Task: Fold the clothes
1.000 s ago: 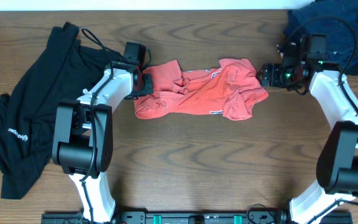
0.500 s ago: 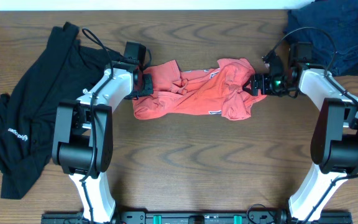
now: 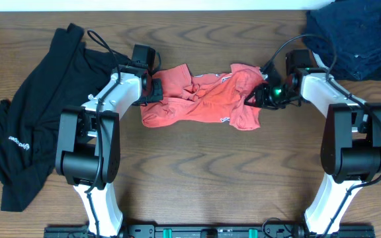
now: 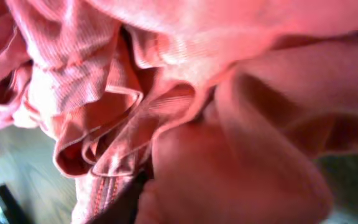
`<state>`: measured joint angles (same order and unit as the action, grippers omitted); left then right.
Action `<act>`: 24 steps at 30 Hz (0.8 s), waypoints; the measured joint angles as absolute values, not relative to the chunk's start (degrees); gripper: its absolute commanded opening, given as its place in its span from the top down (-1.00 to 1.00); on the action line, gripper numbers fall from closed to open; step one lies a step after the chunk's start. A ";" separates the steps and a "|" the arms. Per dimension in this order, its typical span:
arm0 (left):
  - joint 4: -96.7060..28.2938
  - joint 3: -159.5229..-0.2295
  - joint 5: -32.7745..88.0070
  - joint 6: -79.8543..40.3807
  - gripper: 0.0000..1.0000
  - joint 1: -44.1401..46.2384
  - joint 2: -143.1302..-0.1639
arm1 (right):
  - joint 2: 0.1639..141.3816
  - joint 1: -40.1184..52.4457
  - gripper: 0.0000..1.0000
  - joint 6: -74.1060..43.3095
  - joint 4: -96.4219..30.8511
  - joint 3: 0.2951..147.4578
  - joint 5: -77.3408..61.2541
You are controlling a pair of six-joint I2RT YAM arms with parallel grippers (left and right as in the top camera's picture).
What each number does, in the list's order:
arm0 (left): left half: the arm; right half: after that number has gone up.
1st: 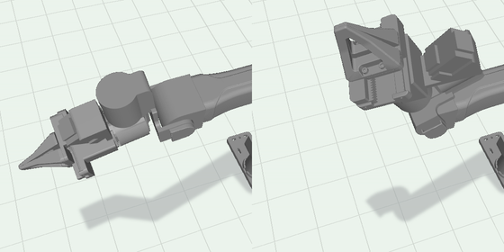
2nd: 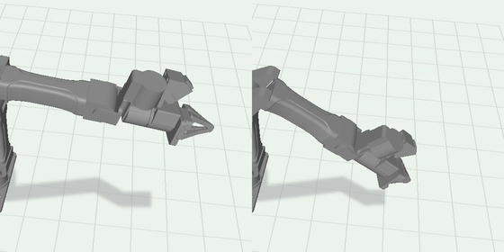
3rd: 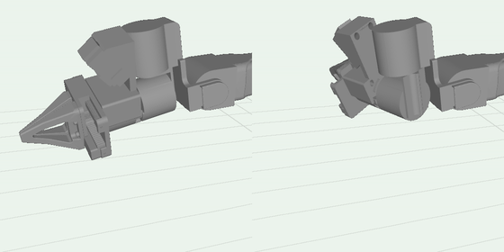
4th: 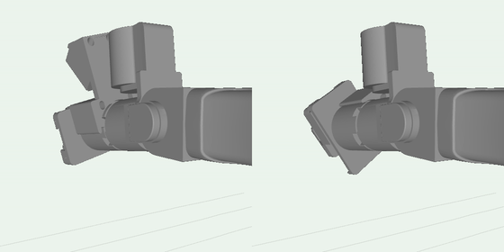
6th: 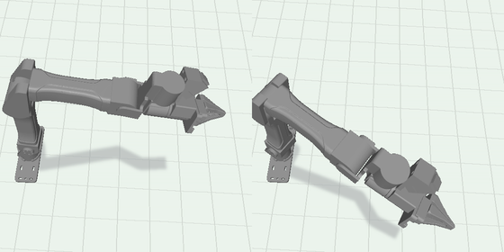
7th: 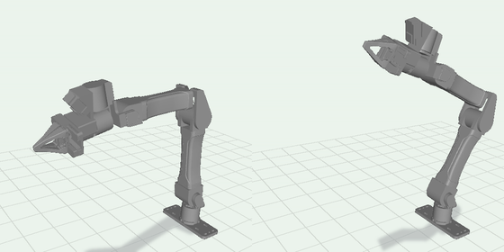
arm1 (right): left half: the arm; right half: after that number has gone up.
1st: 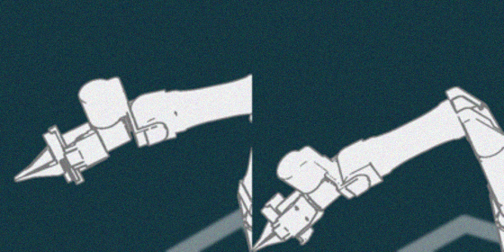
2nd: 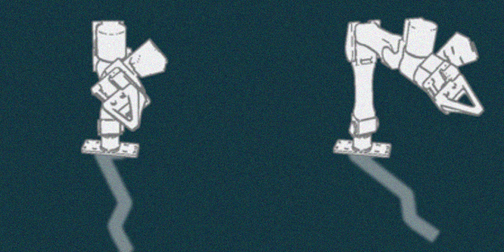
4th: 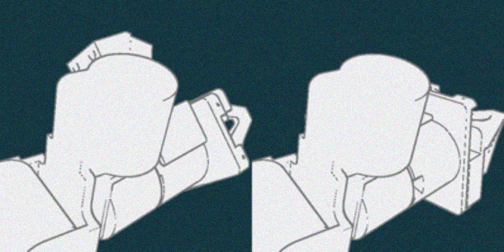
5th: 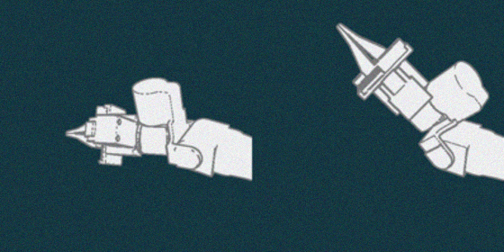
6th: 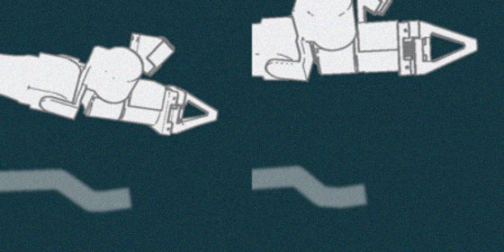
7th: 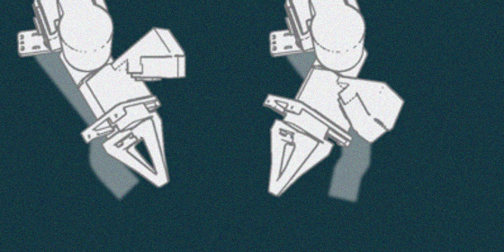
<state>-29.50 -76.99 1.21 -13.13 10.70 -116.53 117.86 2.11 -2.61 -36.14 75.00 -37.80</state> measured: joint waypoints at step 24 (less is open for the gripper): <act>-42.30 -82.63 0.43 -13.06 -0.40 10.28 -104.27 | 113.84 -13.19 0.97 2.02 -40.45 74.96 -43.92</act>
